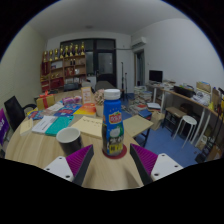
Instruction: Pour water
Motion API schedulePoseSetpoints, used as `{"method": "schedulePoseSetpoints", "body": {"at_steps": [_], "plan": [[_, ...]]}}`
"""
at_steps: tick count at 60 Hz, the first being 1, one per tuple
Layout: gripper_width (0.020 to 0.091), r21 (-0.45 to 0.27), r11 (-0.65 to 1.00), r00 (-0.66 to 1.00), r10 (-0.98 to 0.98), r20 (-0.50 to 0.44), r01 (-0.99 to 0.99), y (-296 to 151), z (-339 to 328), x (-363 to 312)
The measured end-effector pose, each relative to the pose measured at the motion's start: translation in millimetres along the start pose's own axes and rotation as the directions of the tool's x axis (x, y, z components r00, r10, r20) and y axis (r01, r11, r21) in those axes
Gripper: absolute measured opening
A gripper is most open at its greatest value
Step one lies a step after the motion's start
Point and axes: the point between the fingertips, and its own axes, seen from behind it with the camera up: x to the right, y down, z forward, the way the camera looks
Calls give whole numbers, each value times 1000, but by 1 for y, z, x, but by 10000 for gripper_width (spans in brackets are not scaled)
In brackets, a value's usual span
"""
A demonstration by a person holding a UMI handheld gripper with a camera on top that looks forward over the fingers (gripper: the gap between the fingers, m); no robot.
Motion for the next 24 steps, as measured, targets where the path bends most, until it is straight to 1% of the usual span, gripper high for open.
{"method": "schedulePoseSetpoints", "body": {"at_steps": [6,10,15,24], "plan": [[832,-9,1000,999,10,-44,-11,3,-71,0],[831,-27,1000,997,0,-76,-2,8,-119,-3],[827,-40,999,993,-18,-114,14,15,-193,-13],[824,-26,1000,991,-7,-131,4,13,-313,-46]]}}
